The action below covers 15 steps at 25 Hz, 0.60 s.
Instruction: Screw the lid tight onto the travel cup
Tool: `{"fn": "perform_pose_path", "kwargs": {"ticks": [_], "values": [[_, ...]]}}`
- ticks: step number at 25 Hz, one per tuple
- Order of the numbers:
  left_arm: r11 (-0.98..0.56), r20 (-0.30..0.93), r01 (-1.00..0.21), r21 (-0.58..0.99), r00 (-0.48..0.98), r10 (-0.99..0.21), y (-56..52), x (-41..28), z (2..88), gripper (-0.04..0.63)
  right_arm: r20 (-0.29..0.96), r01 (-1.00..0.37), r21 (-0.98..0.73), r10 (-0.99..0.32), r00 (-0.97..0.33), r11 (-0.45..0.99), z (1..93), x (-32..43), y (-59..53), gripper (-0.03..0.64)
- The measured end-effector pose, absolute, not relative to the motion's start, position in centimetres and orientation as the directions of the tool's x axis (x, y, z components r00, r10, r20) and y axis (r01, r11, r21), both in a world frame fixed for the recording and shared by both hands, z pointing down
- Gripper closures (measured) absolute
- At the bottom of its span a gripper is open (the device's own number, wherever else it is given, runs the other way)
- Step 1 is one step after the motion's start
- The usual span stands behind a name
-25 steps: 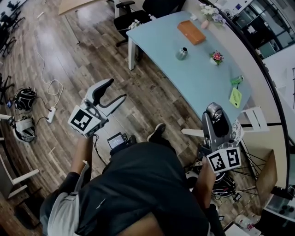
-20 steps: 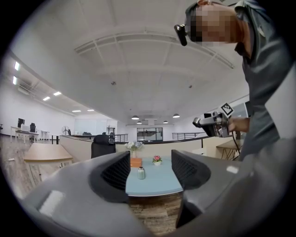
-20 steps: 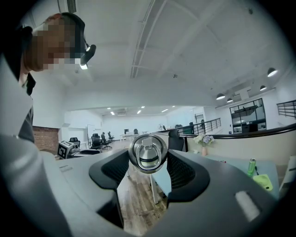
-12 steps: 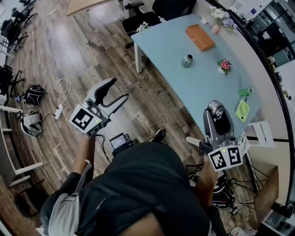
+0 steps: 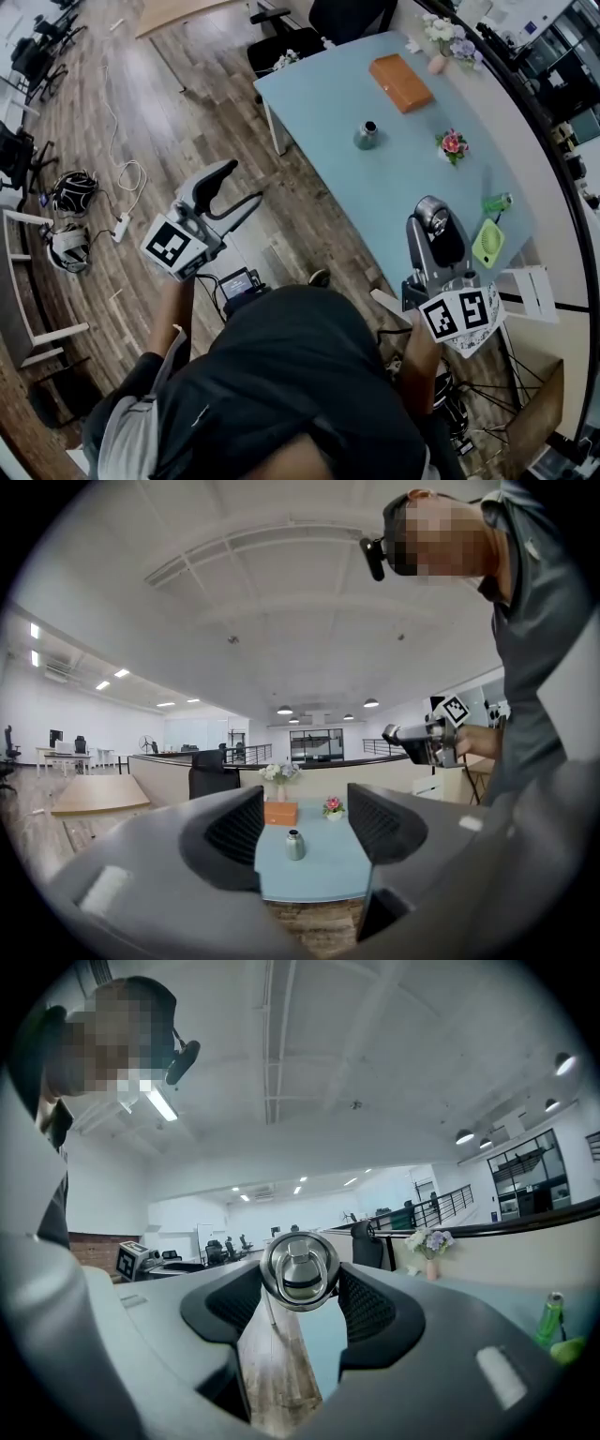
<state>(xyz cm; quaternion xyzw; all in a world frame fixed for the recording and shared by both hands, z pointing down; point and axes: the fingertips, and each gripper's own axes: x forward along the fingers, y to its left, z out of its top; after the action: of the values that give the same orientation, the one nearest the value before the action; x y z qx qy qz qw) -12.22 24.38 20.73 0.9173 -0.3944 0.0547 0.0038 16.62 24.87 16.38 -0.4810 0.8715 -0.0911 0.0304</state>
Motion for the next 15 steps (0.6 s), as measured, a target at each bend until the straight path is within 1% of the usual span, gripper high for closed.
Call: {"fn": "perform_pose_path", "kwargs": {"ticks": [8,15], "values": [[-0.702,0.135,-0.709,-0.061,0.691,-0.71,20.9,-6.9,21.0,0.264,0.029,-0.834,-0.209,-0.85,-0.527,0.51,17.5,21.9,21.9,0.362],[-0.733,0.154,-0.677,-0.062,0.72,-0.677,18.5,-3.6,21.3,0.264,0.052,-0.846,-0.24,-0.864,-0.5,0.475,18.9,24.4,20.8,0.362]]}}
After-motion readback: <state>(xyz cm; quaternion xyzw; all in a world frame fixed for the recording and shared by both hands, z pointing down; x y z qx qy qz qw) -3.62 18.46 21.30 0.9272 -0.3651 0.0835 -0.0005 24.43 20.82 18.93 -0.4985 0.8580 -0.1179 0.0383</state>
